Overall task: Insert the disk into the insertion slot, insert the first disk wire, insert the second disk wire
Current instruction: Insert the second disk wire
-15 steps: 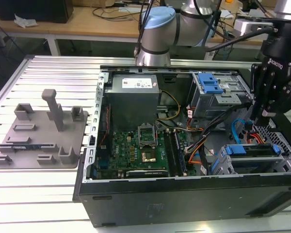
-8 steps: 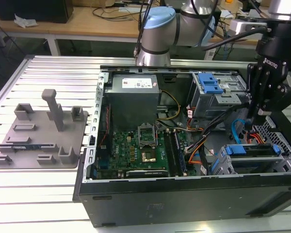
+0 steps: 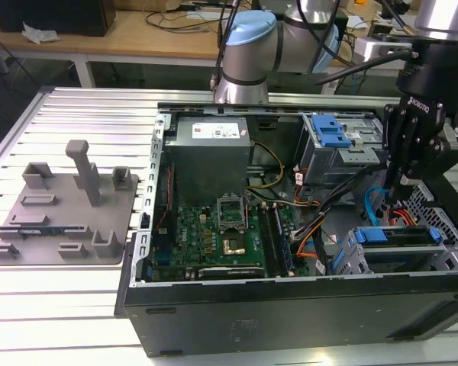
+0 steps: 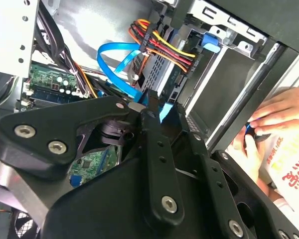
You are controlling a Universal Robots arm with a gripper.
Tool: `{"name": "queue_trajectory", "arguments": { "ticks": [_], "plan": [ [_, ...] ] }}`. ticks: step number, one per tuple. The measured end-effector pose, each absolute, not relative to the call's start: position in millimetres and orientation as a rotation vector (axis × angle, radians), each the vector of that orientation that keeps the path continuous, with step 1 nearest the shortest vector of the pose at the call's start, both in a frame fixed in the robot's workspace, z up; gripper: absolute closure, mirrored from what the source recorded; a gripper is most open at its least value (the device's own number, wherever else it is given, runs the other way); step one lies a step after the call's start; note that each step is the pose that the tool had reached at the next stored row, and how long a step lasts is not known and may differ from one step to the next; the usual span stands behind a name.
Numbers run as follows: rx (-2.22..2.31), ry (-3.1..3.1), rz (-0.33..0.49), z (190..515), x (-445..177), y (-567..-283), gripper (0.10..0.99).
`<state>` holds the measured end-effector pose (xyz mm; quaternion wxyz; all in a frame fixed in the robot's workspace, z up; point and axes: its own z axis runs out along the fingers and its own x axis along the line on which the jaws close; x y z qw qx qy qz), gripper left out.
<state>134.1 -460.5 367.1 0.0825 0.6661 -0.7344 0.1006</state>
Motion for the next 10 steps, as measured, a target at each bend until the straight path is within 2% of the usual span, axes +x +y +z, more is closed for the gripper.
{"name": "queue_trajectory", "arguments": {
  "ticks": [10],
  "plan": [
    [1.995,-2.186,0.304,363.0,133.7,-461.1,0.8]
  ]
}}
